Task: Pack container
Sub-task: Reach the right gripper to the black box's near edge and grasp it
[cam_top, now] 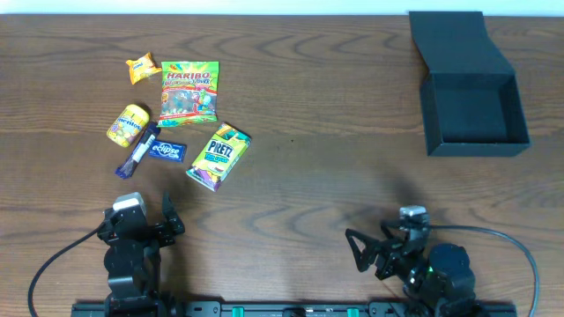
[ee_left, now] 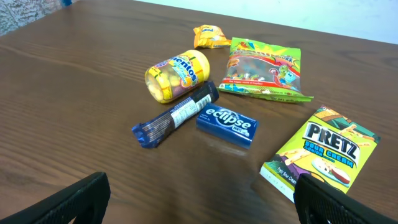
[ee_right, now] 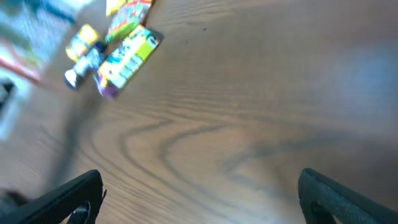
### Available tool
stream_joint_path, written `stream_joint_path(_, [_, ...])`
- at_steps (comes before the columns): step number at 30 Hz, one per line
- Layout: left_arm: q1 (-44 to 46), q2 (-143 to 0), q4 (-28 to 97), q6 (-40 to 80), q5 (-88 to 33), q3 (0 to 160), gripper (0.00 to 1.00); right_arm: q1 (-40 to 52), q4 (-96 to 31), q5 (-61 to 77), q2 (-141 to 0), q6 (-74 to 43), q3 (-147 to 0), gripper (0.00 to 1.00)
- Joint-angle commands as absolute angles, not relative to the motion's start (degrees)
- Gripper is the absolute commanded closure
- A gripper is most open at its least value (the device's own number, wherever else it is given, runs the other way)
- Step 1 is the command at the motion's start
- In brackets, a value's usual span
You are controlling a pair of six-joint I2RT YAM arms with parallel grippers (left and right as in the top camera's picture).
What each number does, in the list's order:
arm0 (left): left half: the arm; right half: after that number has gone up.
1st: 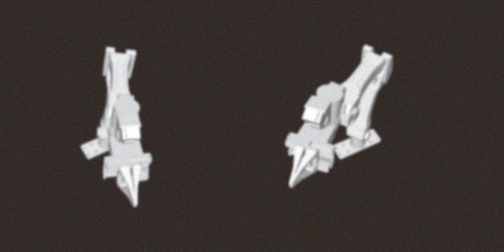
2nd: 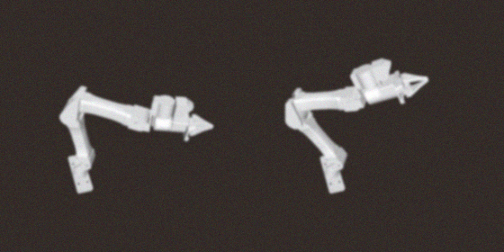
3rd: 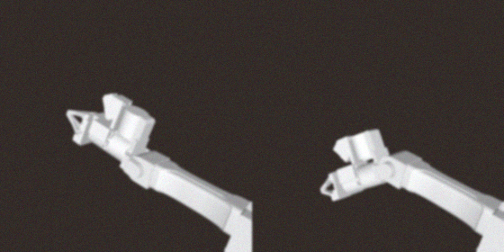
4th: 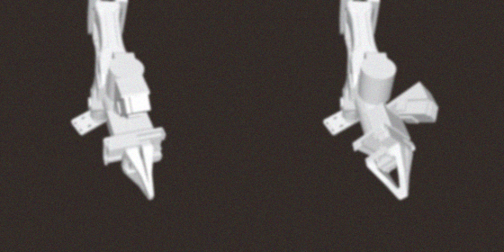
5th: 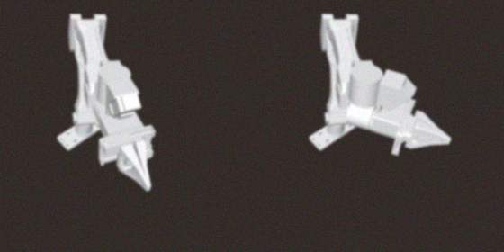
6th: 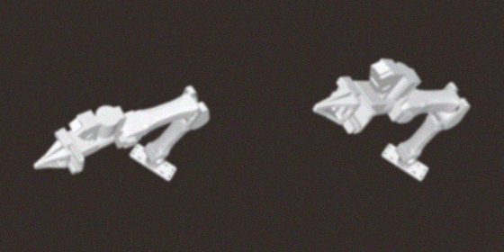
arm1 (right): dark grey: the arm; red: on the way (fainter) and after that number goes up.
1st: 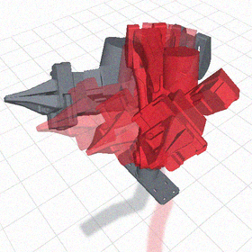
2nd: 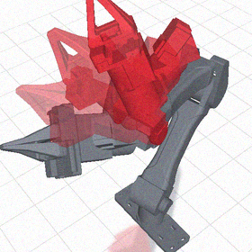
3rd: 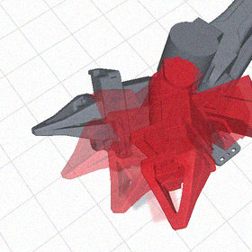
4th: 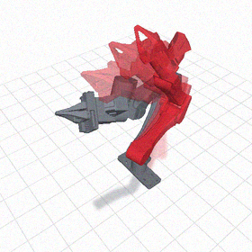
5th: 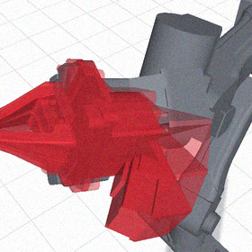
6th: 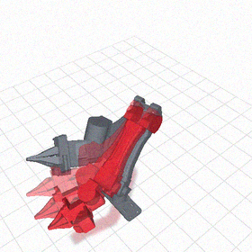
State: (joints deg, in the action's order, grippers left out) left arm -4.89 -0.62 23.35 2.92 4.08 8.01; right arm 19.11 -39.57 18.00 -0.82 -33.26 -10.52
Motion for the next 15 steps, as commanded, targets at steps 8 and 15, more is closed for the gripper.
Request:
stream_joint_path(8, [-5.23,-0.25,23.68,2.31,4.62,6.9,0.05,19.53,-29.06,24.53,-0.38,-45.56,-10.33,0.01])
stream_joint_path(15, [-5.23,-0.25,23.68,2.33,4.62,6.9,0.05,18.24,-12.8,24.03,-2.98,-44.16,-10.83,0.01])
